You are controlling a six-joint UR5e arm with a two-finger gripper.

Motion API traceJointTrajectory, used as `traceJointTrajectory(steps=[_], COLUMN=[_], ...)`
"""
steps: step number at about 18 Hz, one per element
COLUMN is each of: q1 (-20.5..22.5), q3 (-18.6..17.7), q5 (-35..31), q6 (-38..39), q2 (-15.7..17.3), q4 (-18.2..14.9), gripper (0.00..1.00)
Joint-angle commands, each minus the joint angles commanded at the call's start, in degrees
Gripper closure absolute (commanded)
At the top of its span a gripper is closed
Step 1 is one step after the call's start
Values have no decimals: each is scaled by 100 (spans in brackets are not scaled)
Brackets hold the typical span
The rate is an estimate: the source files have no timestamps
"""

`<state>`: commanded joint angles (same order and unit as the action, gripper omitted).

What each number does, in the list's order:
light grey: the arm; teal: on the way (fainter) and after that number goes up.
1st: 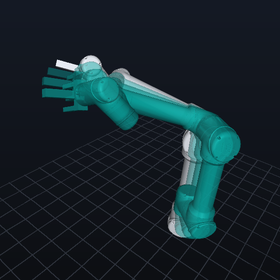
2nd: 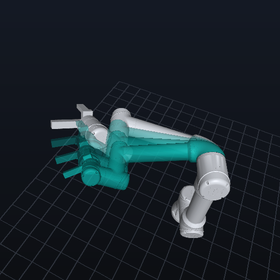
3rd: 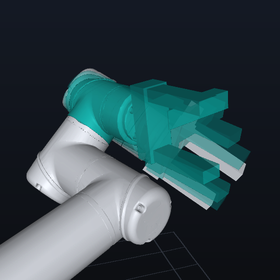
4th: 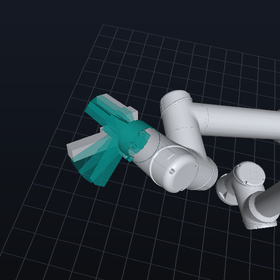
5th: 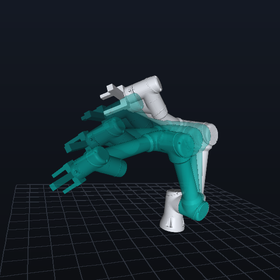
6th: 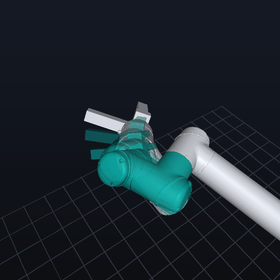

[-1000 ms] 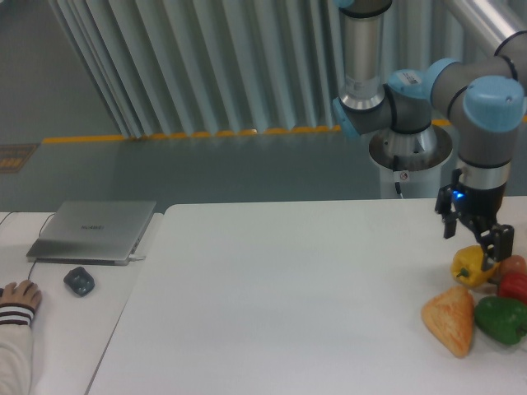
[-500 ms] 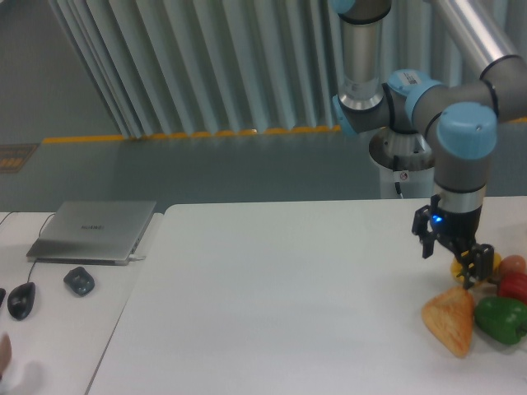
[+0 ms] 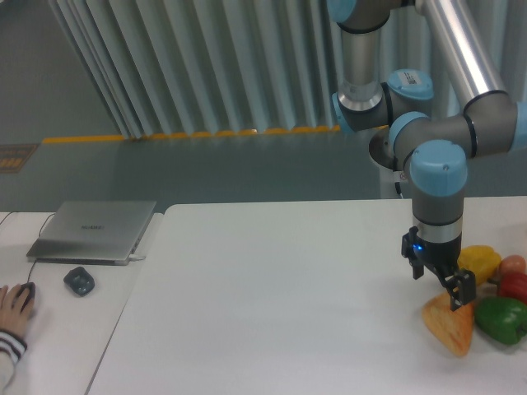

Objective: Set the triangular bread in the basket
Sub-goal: 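Lower the open gripper down onto the triangular golden-brown bread, then close the gripper on the bread's tip and lift it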

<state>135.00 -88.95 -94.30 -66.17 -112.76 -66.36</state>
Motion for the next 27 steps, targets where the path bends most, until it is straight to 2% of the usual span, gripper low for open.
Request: traceJointTrajectory(steps=[5, 15, 17, 19, 22, 24, 27], q1=[18, 0, -35, -44, -44, -70, -97], q3=[-17, -97, -97, -97, -97, -97, -97], q5=[-378, -536, -686, -721, -722, -722, -722], q6=[-186, -212, -221, -308, -458, -432, -415], q2=[-281, -343, -369, -369, -361, -369, -369], q4=[369, 387, 387, 378, 378, 369, 361], gripper=[0, 0, 3, 12, 34, 59, 85])
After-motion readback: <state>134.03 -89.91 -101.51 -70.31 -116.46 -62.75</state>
